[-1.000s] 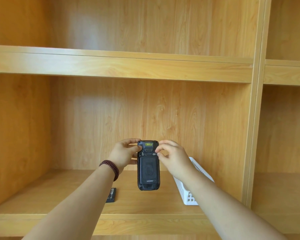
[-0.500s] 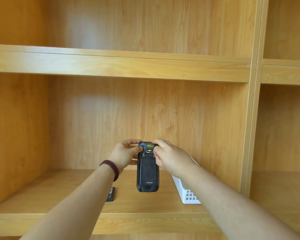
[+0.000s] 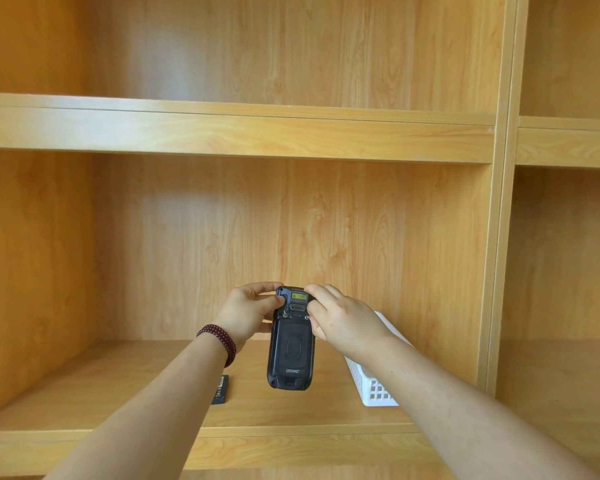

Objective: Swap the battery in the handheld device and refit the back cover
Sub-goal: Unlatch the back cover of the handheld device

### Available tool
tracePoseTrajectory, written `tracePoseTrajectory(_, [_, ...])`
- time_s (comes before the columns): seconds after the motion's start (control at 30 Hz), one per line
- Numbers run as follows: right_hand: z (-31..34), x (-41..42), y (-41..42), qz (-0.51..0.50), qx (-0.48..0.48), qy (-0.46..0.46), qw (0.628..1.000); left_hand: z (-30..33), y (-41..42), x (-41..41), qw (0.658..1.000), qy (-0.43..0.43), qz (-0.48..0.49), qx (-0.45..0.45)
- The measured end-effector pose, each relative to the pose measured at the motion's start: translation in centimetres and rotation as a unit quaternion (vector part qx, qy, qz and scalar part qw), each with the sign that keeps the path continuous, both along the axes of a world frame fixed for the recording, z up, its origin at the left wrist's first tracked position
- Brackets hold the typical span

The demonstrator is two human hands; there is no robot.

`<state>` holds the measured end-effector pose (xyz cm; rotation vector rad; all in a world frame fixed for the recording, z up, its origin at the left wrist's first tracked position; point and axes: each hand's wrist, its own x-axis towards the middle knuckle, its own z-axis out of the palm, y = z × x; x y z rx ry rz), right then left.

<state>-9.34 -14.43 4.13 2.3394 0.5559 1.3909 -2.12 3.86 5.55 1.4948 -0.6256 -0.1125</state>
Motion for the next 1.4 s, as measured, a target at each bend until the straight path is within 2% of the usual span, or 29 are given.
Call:
tracePoseTrajectory(0.17, [-0.2,0.3,0.1,0.01,0.02,-0.016,1.0,0.1,0.1,0.1,1.0,0.003,0.003,-0.006])
tracePoseTrajectory(0.3, [-0.2,0.6,0.7,0.029,0.084,0.007,0.996,-0.3,-0.1,0.0,1.0,0.016,0.009,-0.012])
tracePoseTrajectory(0.37, [-0.2,0.4,0.9,0.029,0.162,0.048,0.985,-0.6,-0.2,0.0,0.999,0.022,0.015,-0.022])
tracePoseTrajectory(0.43, [-0.9,0.1,1.0,0.028,0.299,0.074,0.951,-0.7,-0.1,0.2,0.999,0.024,0.018,-0.032])
tracePoseTrajectory(0.5, [-1.7,-0.1,1.5,0.036,0.431,0.083,0.898,-0.5,-0.1,0.2,0.999,0.024,0.024,-0.043])
tracePoseTrajectory(0.63, [-2.4,0.1,3.1,0.027,0.599,0.114,0.792,-0.3,-0.4,0.1,0.998,0.011,0.034,-0.056])
tracePoseTrajectory(0.7, [-2.0,0.3,3.5,0.032,0.647,0.101,0.755,-0.4,-0.8,-0.2,0.998,0.01,0.035,-0.06])
tracePoseTrajectory(0.87, [-1.2,0.6,4.3,0.024,0.685,0.095,0.722,-0.7,-1.5,-0.5,0.997,0.005,0.033,-0.068])
tracePoseTrajectory(1.03, [-0.4,1.0,4.6,0.02,0.744,0.107,0.659,-0.7,-1.6,-0.6,0.997,-0.003,0.031,-0.066])
tracePoseTrajectory(1.3, [-0.5,0.9,5.0,0.044,0.734,0.091,0.672,-0.7,-1.6,-0.7,0.996,-0.002,0.035,-0.086])
tracePoseTrajectory(1.4, [-0.6,0.7,5.1,0.053,0.743,0.08,0.662,-0.7,-1.7,-0.8,0.995,-0.003,0.043,-0.091])
